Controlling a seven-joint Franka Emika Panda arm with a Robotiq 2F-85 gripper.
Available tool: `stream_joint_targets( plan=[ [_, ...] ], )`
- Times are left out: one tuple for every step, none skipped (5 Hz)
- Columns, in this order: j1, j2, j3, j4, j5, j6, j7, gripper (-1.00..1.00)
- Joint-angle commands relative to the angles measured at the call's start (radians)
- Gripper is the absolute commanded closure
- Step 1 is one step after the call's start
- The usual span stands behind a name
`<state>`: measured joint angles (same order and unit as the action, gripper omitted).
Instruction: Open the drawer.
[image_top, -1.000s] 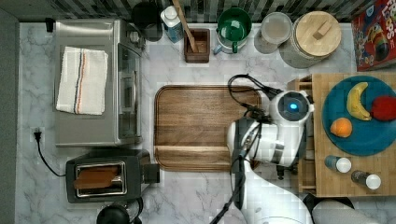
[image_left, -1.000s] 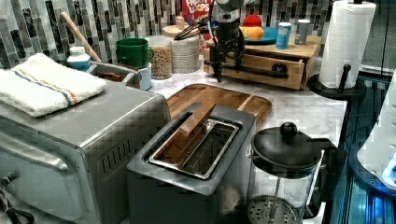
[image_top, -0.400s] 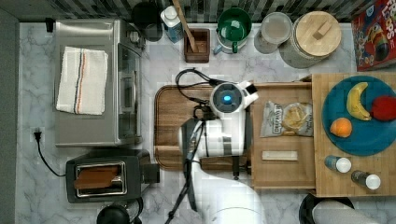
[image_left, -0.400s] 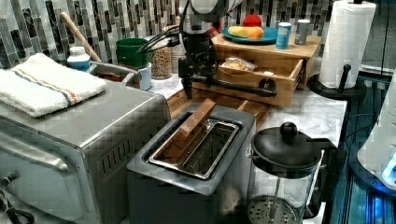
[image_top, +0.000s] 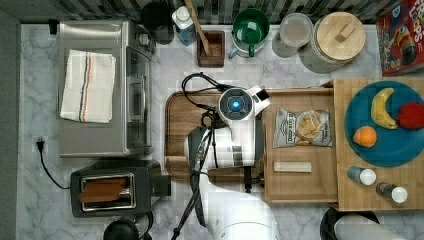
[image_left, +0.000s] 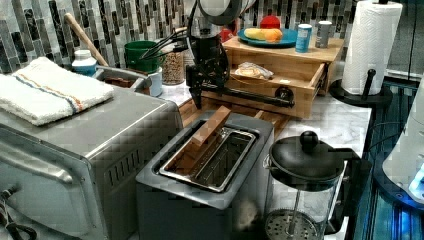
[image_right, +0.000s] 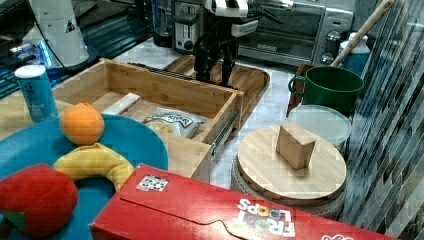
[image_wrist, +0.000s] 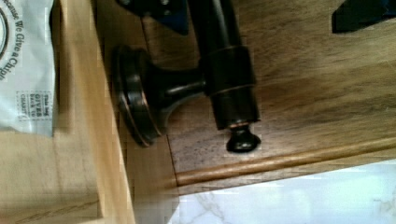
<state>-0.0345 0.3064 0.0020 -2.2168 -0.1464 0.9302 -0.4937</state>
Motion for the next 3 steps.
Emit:
stream_joint_targets(
  plan=[
    [0.081, -0.02, 0.089, 0.018, 0.046, -0.01, 0.085, -1.0],
    [0.076, -0.019, 0.094, 0.018, 0.043, -0.01, 0.087, -1.0],
    [0.077, -0.02, 0.093, 0.018, 0.044, -0.01, 0.086, -1.0]
  ],
)
